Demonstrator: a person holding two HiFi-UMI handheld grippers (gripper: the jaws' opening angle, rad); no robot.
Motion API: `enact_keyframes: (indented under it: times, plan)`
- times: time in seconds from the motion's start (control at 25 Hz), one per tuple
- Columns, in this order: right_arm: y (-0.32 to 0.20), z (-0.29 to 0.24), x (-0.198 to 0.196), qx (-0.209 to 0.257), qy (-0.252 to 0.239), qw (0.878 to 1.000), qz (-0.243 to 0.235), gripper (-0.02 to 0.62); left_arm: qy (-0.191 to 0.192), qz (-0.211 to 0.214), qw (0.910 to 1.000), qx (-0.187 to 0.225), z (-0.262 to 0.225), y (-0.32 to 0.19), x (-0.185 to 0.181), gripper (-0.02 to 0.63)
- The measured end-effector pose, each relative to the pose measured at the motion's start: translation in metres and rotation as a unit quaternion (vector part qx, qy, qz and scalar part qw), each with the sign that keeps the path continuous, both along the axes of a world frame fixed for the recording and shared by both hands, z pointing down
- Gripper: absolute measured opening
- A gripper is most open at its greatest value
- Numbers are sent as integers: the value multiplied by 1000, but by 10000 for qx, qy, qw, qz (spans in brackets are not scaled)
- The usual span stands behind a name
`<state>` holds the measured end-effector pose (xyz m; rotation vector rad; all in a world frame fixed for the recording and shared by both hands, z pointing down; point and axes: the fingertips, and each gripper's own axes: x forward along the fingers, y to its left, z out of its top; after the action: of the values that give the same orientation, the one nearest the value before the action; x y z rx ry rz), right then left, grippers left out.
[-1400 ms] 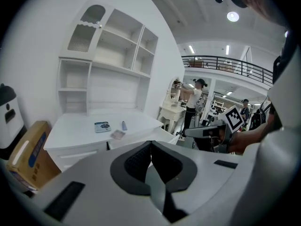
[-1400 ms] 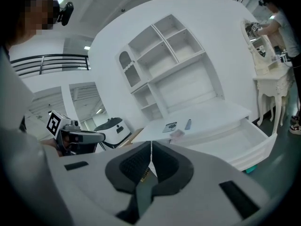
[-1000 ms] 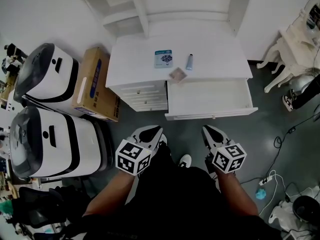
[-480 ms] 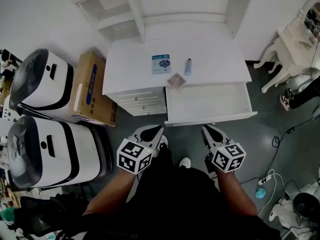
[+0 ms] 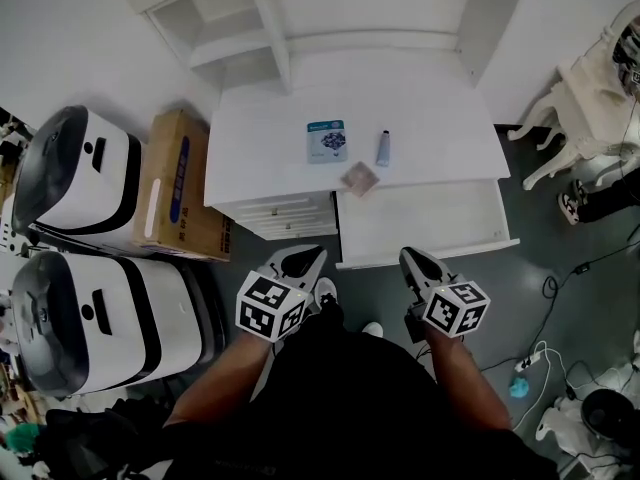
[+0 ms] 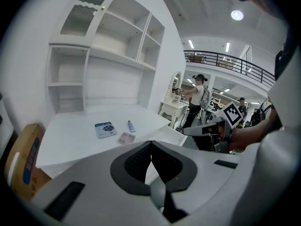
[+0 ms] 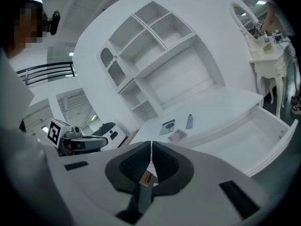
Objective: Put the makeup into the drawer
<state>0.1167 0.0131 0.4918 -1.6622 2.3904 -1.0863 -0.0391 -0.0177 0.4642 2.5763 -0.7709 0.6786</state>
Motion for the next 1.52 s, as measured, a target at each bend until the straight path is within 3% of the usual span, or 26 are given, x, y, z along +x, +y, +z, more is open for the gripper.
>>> enact_keyframes:
  times: [0.32, 0.8, 1.0, 1.28, 1.52]
  plan:
    - [-50, 61, -11, -738, -125, 9972, 10, 29, -169, 264, 9991, -278, 39, -48, -1, 11]
    - [-124, 118, -23, -1278, -799, 9871, 540, 32, -182, 809, 9957, -424, 67, -97, -14, 11]
    - [-148, 147, -26, -1649, -1581, 9695, 894, 127, -172, 790, 9957, -444, 70, -111, -29, 11]
    - [-177, 185, -16, -2093, -2280, 9410, 1370, 128, -247, 490, 9970, -537, 77, -119, -45, 11]
    - [-194, 202, -15, -2229, -2777, 9241, 1389, 128, -302, 25, 9975, -638, 80, -120, -48, 11]
